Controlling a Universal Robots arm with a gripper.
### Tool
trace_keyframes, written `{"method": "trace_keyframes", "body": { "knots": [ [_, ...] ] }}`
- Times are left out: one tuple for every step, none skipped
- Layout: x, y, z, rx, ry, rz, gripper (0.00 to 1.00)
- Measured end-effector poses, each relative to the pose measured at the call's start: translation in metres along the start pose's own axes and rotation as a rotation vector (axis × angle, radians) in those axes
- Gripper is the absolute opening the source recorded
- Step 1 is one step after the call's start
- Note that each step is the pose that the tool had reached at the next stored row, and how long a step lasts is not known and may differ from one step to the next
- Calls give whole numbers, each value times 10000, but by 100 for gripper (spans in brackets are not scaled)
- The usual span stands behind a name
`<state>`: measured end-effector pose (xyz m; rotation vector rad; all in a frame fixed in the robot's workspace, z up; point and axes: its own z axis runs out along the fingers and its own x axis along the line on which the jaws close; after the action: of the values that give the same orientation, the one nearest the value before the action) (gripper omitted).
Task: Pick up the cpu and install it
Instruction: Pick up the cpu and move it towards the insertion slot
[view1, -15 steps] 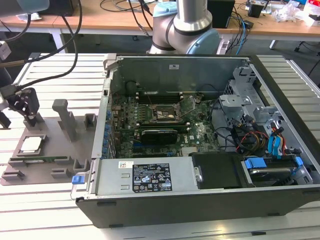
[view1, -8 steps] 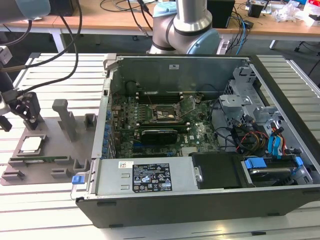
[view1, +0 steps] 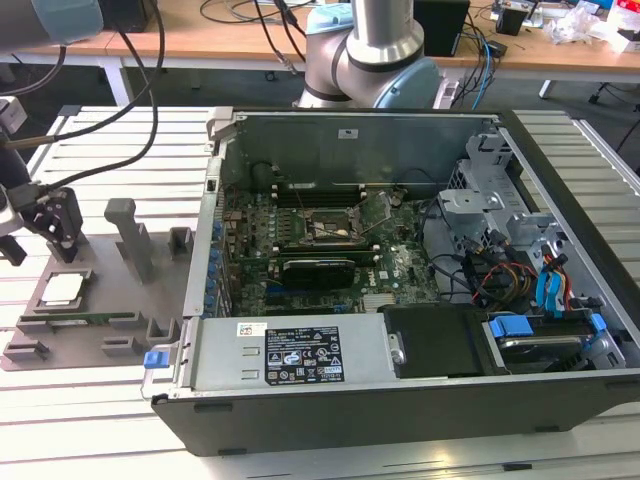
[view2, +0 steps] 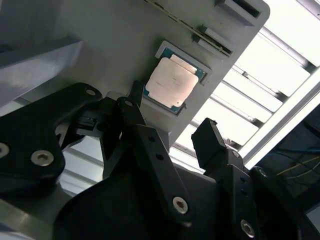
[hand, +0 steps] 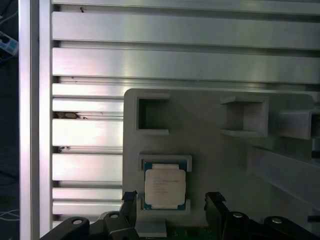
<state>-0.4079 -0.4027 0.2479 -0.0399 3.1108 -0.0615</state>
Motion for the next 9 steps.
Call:
{"method": "trace_keyframes", "body": {
  "knots": [
    [0,0,4,0,1,0,66],
    [0,0,12,0,0,0,66],
    [1,1,20,0,0,0,66],
    [1,1,23,1,1,0,66],
    [1,1,27,0,1,0,66],
    [1,1,37,0,0,0,66],
    [1,1,49,0,0,0,66],
    [2,2,60,0,0,0,66],
    [2,2,69,0,1,0,66]
  ]
}}
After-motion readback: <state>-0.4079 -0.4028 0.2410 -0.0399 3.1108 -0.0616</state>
